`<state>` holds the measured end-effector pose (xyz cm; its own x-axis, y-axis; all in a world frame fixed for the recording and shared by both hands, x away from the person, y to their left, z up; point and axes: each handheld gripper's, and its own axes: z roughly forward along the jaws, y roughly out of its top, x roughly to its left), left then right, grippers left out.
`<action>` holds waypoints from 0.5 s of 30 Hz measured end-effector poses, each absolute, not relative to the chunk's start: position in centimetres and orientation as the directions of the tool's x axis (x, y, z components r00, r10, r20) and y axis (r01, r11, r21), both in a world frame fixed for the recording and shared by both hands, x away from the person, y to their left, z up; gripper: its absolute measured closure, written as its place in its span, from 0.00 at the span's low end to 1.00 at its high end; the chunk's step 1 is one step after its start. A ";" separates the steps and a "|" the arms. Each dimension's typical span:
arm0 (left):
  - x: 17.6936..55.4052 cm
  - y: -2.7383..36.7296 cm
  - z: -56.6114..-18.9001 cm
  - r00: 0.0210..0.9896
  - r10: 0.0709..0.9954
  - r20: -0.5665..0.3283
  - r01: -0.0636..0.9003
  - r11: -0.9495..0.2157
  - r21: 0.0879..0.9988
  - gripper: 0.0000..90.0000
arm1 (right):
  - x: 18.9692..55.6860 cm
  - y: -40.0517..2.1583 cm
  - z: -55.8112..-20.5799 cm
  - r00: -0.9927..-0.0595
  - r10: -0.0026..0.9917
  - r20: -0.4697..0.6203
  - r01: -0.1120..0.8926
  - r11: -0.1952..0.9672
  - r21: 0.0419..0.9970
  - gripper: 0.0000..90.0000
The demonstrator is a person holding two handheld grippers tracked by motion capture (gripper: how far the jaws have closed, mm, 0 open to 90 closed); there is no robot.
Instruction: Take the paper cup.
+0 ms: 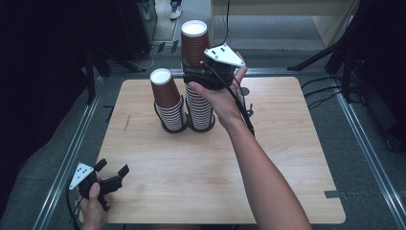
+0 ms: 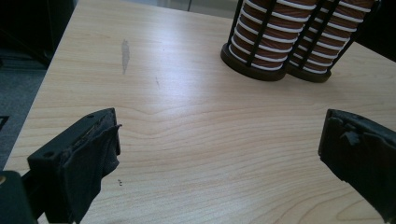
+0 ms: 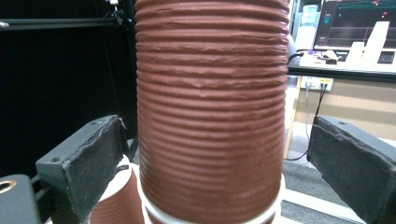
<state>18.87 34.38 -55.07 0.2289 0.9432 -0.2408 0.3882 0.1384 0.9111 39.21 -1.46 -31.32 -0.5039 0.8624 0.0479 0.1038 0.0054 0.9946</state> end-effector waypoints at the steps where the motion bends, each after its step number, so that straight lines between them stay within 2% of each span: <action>1: 18.9 34.4 -55.1 0.229 0.943 -0.241 0.389 0.138 0.911 0.00 | 39.4 -1.3 -31.3 -0.500 0.865 0.050 0.106 0.004 0.994 0.04; 12: 18.9 34.4 -55.1 0.233 0.941 -0.244 0.387 0.141 0.911 0.00 | 41.3 0.5 -31.7 -0.457 0.886 0.077 0.141 -0.013 0.990 0.05; 15: 18.9 34.4 -55.1 0.234 0.942 -0.242 0.386 0.139 0.912 0.00 | 41.9 0.4 -31.9 -0.446 0.886 0.123 0.166 -0.053 0.985 0.05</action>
<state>18.87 34.41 -55.07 0.2340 0.9415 -0.2424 0.3860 0.1388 0.9120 41.86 0.44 -31.93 -0.4461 0.8865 0.1231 0.1657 -0.0534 0.9847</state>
